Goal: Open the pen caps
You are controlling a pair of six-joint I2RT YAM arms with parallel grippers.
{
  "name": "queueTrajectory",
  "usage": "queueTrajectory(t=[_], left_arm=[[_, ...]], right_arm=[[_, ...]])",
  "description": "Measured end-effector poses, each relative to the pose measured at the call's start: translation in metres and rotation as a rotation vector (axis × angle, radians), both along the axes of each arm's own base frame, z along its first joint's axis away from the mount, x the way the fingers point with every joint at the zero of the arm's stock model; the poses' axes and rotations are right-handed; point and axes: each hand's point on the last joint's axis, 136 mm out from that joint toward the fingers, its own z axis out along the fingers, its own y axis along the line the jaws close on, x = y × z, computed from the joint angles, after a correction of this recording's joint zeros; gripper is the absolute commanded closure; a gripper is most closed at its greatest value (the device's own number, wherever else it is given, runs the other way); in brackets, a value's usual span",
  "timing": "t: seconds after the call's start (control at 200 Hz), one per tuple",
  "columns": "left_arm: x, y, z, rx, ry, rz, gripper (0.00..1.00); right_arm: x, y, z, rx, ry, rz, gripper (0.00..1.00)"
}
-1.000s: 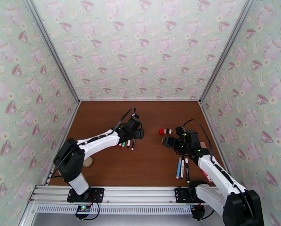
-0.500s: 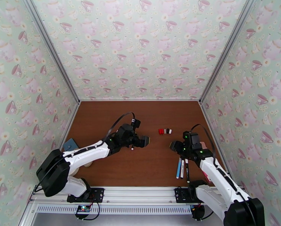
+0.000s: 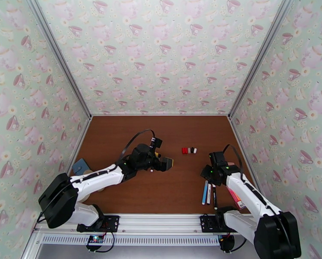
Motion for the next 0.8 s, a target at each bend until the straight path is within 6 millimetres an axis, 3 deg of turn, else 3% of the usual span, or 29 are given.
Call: queueTrajectory(t=[0.376, 0.586, 0.801], left_arm=[[-0.004, 0.0, -0.004, -0.001, 0.012, -0.001, 0.0], [-0.007, 0.003, 0.003, -0.01, 0.002, 0.001, 0.0], [-0.011, 0.007, -0.007, 0.023, 0.04, 0.003, 0.0]], right_arm=[[-0.008, 0.0, -0.017, -0.015, 0.08, 0.006, 0.65], [-0.013, 0.004, -0.026, -0.024, 0.125, 0.027, 0.66], [-0.015, 0.006, -0.03, -0.028, 0.143, 0.043, 0.67]])
